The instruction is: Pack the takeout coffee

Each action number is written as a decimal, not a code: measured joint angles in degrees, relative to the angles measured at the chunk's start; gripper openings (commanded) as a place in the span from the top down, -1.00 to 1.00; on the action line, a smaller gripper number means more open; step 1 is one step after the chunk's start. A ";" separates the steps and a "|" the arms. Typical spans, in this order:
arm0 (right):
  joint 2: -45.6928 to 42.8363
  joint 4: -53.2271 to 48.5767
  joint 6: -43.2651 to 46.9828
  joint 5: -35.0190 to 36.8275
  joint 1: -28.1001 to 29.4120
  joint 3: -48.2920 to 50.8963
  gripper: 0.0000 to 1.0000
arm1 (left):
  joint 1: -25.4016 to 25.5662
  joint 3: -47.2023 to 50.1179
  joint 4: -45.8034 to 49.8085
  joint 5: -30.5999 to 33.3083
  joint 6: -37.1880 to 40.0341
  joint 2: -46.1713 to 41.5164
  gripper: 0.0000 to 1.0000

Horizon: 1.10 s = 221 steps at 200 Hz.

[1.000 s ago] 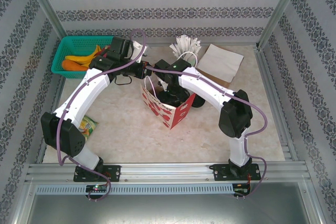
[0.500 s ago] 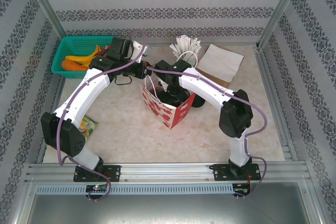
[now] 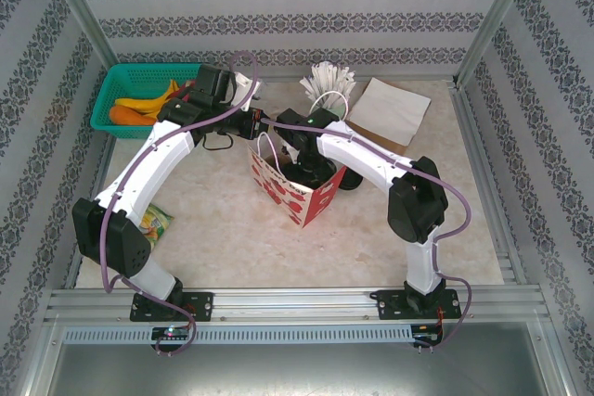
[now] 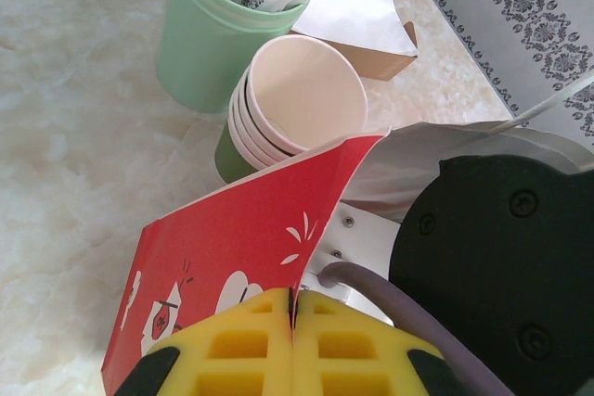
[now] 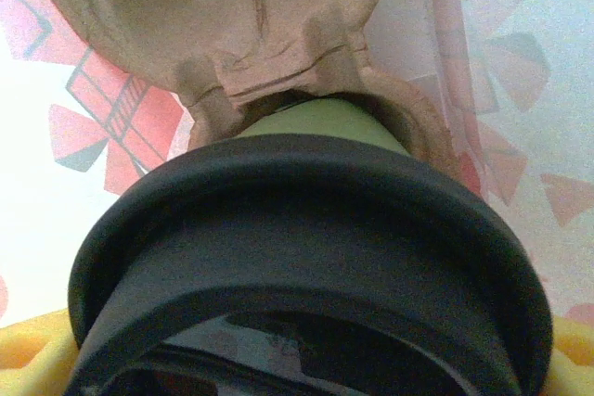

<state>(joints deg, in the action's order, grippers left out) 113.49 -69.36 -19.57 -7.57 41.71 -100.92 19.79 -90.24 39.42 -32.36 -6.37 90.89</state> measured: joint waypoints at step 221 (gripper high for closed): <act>1.55 -1.22 -1.55 -0.22 -0.37 0.17 -0.09 | 0.09 0.07 0.42 0.24 0.15 0.02 1.00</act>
<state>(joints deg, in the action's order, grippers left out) 115.04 -70.59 -21.12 -7.79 41.34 -100.75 19.88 -90.17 39.83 -32.12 -6.22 90.91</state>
